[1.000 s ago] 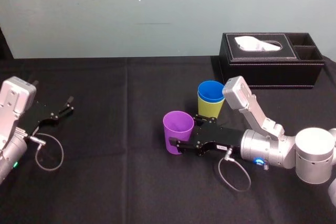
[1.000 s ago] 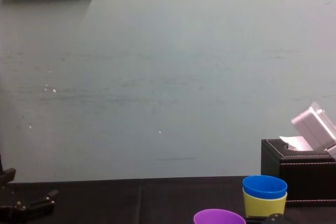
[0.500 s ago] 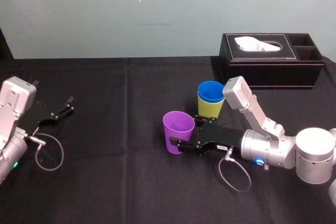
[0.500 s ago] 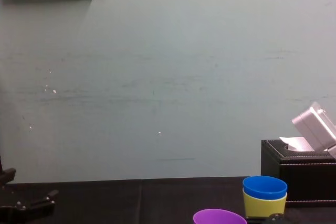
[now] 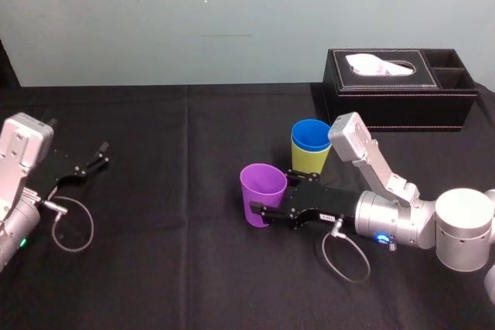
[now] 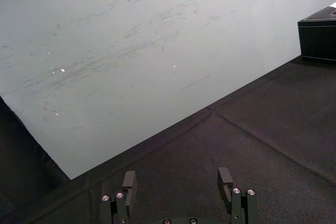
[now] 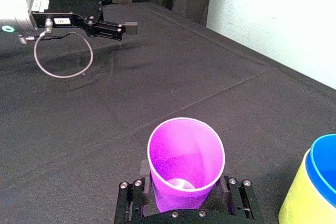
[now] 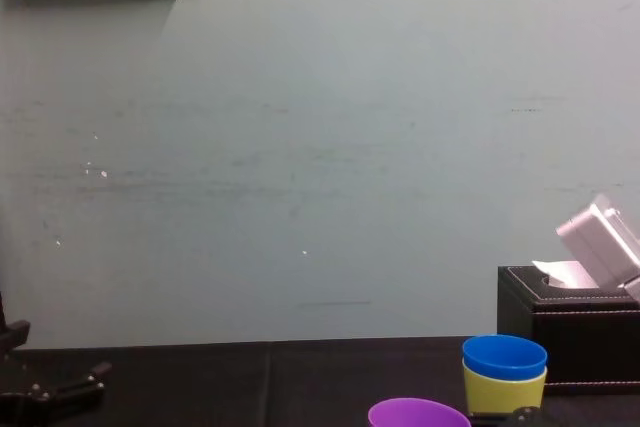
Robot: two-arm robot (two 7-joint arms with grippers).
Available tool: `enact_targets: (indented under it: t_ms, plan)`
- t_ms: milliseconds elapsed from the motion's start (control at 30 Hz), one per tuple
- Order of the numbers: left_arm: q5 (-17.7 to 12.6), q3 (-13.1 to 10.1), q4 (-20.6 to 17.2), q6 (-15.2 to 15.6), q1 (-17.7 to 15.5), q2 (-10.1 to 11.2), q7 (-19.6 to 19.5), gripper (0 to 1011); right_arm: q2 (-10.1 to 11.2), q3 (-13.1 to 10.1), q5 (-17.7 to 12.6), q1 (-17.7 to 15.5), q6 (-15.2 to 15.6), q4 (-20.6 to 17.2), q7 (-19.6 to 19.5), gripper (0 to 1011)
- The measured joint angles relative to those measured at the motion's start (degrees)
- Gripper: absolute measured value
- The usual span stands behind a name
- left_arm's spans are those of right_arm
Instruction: Stack the three plastic cups sequentially using one hand.
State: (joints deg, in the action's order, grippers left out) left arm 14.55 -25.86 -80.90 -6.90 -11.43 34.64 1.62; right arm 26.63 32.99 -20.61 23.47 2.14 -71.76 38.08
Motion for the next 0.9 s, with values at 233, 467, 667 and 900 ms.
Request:
enact_targets:
  t_ms: [233, 467, 667, 900]
  plan:
    - [0.00, 0.00, 0.00, 0.00, 0.00, 0.00, 0.00, 1010, 1.64, -0.89, -0.09, -1.30, 0.75, -3.84, -1.00, 731]
    - [0.00, 0.00, 0.00, 0.00, 0.00, 0.00, 0.00, 1010, 4.33, -1.55, -0.20, -2.52, 3.77, -9.66, -1.73, 730]
    - [0.00, 0.00, 0.00, 0.00, 0.00, 0.00, 0.00, 1010, 6.05, -2.25, -0.95, -2.91, 5.81, -13.55, -1.98, 731]
    - [0.00, 0.00, 0.00, 0.00, 0.00, 0.00, 0.00, 1010, 8.34, -3.69, -2.36, -2.81, 7.89, -18.26, -2.53, 731]
